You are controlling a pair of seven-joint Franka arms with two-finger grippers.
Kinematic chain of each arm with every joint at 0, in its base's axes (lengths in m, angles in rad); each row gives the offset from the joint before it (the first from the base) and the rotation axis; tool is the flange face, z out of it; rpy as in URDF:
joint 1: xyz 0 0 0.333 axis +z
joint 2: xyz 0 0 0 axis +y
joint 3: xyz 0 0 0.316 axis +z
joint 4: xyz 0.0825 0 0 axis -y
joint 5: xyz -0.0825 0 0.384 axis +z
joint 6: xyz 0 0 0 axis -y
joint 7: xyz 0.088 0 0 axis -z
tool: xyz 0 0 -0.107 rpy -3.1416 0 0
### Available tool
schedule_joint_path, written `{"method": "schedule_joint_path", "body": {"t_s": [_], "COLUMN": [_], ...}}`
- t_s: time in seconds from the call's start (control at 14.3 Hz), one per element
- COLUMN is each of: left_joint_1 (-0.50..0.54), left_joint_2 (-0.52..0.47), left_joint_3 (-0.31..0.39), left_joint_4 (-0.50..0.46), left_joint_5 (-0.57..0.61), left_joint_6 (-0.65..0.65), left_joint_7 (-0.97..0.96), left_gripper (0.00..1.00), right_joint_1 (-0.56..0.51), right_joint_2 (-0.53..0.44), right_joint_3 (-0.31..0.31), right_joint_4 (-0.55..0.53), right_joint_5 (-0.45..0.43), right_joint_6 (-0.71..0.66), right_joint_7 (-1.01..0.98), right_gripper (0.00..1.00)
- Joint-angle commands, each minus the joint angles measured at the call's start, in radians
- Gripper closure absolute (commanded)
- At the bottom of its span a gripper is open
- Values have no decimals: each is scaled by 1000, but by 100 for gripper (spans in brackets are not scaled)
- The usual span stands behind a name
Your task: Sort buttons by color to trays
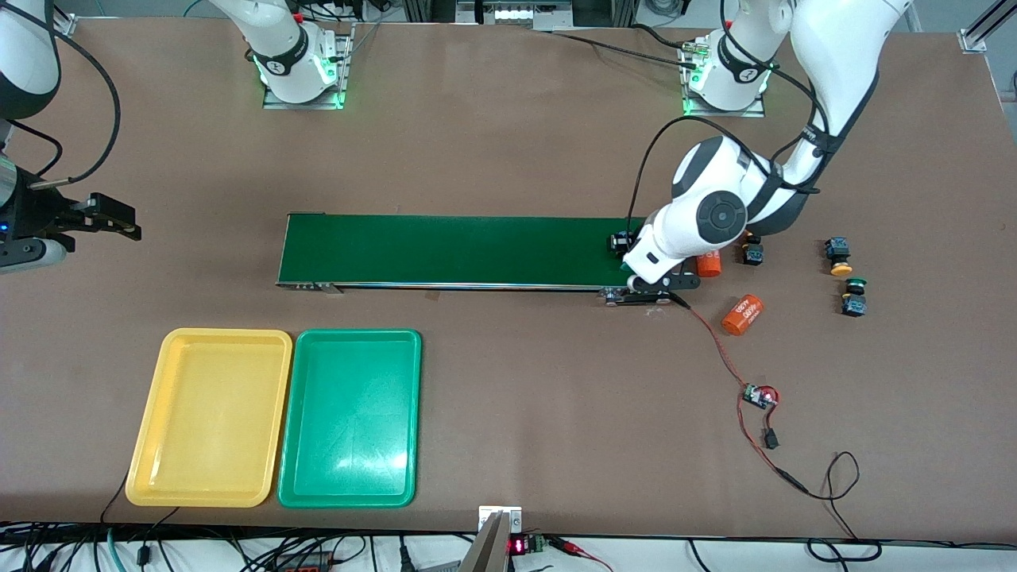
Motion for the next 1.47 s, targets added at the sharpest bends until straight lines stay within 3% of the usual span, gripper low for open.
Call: {"method": "schedule_joint_path", "body": {"t_s": [0.0,0.14,0.42,0.63,0.98,1.4], "left_joint_1": [37,109,210,275,383,470], "left_joint_2": [-21,-12,54,87,113,35], "left_joint_3": [10,14,13,13,10,-4], "left_joint_4": [153,235,240,243,156,-77], "left_joint_5": [-2,33,244,257,256,256], "left_joint_6": [-202,-285,-284,-282,-269,-113], "left_joint_7": [-2,5,146,235,453,467], "left_gripper": [0,0,0,0,0,0], "right_joint_1": [-2,-2,-7,-5,3,10], "right_joint_2": [8,8,22,11,-134,-358], "right_joint_3": [2,2,2,2,2,7], "right_joint_4": [14,12,3,-34,-297,-682], "right_joint_5": [3,6,12,56,61,59], "right_joint_6": [-6,-9,-26,-49,55,265], "right_joint_7": [-8,-8,-28,-27,-24,65], "right_gripper": [0,0,0,0,0,0]}}
